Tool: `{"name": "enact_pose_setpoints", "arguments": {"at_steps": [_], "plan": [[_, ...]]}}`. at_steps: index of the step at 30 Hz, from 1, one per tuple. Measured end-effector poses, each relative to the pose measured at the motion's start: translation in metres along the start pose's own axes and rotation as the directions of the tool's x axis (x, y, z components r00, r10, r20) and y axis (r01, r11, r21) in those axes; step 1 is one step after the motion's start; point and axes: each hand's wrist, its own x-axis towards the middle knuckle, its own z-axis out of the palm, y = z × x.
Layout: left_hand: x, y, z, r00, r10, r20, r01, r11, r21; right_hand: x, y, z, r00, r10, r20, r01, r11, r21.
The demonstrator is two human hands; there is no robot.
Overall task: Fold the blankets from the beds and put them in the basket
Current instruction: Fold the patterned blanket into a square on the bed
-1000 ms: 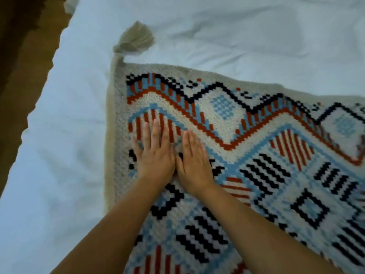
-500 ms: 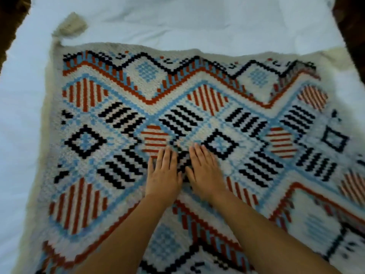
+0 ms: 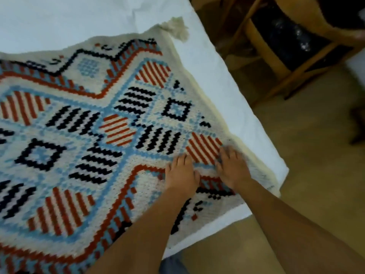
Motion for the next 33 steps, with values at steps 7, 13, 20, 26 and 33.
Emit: {"name": "enact_pose_setpoints", "arguments": {"at_steps": [7, 13, 20, 26, 33], "plan": [[0.099, 0.074, -0.009, 0.989, 0.002, -0.146, 0.007, 0.998, 0.062, 0.034, 0.054, -0.002, 0.994, 0.081, -0.076, -0.069, 0.986, 0.153], [0.181, 0.105, -0.025, 0.935, -0.299, -0.192, 0.306, 0.952, 0.009, 0.054, 0.054, 0.001, 0.976, 0.112, -0.188, -0.061, 0.964, 0.258], [0.202, 0.109, -0.02, 0.906, -0.396, -0.149, 0.397, 0.917, -0.023, 0.05, 0.055, 0.007, 0.941, 0.306, -0.141, -0.223, 0.88, 0.419], [0.184, 0.093, -0.035, 0.899, -0.35, -0.264, 0.318, 0.935, -0.157, 0.03, 0.036, 0.015, 0.951, 0.237, -0.198, -0.116, 0.868, 0.484], [0.132, 0.043, -0.061, 0.864, -0.418, -0.279, 0.221, 0.814, -0.537, 0.003, -0.03, 0.005, 0.966, 0.04, -0.256, 0.093, 0.869, 0.485]]}}
